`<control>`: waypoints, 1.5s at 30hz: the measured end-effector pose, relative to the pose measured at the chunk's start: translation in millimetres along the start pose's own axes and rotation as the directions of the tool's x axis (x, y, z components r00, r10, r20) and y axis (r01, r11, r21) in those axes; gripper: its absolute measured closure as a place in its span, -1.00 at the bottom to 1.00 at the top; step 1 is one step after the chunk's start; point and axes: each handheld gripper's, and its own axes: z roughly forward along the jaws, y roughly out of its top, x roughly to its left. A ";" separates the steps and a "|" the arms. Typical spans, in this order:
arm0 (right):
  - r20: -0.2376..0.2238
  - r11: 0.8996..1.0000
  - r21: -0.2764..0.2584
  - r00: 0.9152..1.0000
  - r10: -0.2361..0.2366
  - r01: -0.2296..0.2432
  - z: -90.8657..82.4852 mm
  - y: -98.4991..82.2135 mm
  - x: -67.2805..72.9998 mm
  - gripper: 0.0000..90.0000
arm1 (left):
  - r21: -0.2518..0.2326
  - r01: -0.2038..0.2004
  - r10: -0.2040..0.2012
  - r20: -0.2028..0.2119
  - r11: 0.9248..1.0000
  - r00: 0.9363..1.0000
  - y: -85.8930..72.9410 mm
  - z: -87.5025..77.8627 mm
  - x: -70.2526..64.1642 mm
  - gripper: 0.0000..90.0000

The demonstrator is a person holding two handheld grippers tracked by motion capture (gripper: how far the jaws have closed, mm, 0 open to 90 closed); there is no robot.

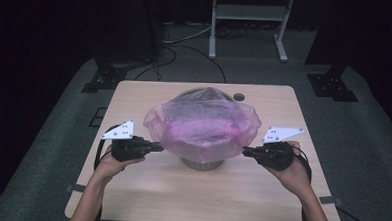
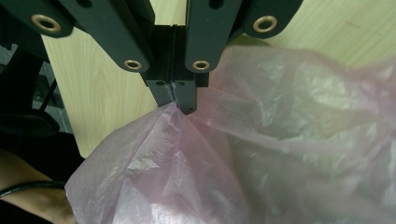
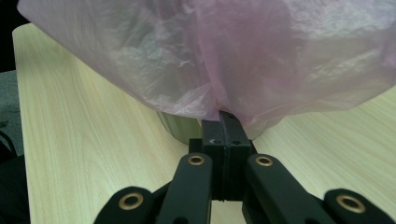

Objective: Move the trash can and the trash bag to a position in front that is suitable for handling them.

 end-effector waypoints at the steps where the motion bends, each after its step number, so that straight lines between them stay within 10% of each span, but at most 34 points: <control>1: 0.000 1.000 0.001 1.000 0.000 0.000 0.7 -0.5 -0.7 1.00 | 0.003 0.003 -0.003 0.005 1.000 1.000 -2.0 1.3 0.4 1.00; 12: 0.014 1.000 0.020 1.000 0.013 -0.013 4.3 -6.8 -4.9 1.00 | 0.038 0.015 -0.015 -0.009 0.999 1.000 -8.9 6.6 -0.9 0.99; 25: -0.071 0.997 -0.074 0.997 0.006 -0.012 -34.9 -5.5 5.0 0.40 | 0.043 0.030 -0.029 -0.028 0.999 0.999 0.3 -25.0 -8.7 0.37; 37: -0.042 0.990 -0.137 0.999 -0.028 0.022 -27.3 22.0 15.6 0.22 | 0.038 0.014 -0.014 -0.007 0.999 1.000 29.2 -5.3 -13.5 -0.05; 45: 0.019 0.992 -0.116 0.999 -0.045 0.047 -4.9 31.3 21.7 0.74 | 0.060 -0.030 0.031 -0.015 0.998 0.999 40.6 14.7 -16.4 0.49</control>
